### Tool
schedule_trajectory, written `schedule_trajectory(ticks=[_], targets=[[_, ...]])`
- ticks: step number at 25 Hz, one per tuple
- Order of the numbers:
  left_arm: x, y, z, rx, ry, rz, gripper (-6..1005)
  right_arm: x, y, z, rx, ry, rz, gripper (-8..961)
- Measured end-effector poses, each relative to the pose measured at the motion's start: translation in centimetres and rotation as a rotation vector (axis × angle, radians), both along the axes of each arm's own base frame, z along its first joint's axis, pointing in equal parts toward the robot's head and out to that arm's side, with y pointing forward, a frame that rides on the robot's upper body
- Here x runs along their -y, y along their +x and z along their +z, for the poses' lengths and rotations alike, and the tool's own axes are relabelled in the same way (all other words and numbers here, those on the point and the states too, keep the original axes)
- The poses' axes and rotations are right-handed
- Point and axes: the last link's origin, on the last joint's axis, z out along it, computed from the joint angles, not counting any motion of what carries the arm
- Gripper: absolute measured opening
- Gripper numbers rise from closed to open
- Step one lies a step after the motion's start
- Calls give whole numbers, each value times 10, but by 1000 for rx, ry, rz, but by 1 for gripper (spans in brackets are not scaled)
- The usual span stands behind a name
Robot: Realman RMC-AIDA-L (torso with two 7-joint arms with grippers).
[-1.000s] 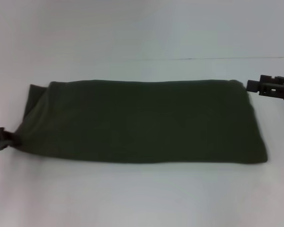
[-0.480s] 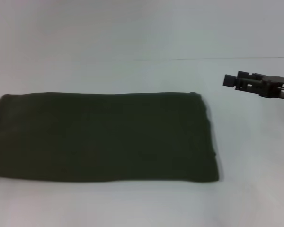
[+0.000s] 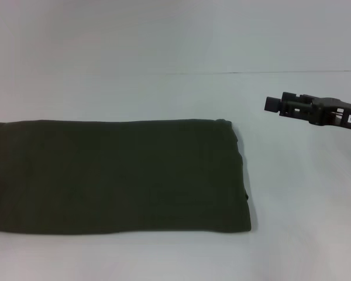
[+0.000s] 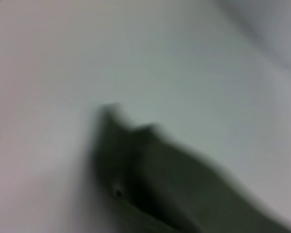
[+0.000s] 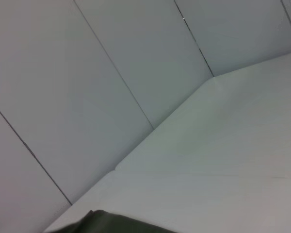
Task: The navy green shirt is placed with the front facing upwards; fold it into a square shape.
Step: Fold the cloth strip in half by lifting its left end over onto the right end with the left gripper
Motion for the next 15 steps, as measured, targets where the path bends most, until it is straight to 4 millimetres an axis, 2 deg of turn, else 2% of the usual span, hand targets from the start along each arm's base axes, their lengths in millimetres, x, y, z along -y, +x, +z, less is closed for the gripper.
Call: schedule_trajectory(ticks=[1, 4, 8, 11, 13, 15], targets=[[-4, 8, -1, 26, 6, -47, 38, 1, 2, 0, 1, 0, -1, 898], [-24, 50, -8, 139, 18, -269, 38, 5, 6, 2, 3, 2, 2, 897], [-52, 118, -33, 289, -14, -574, 39, 10, 9, 4, -1, 1, 10, 897], [-73, 164, -66, 352, -90, -722, 39, 16, 12, 9, -4, -6, 20, 897], [-84, 180, -92, 390, -146, -760, 39, 19, 16, 14, -5, -6, 21, 897], [-90, 189, -128, 458, -191, -772, 39, 23, 22, 21, -4, 1, 15, 897]])
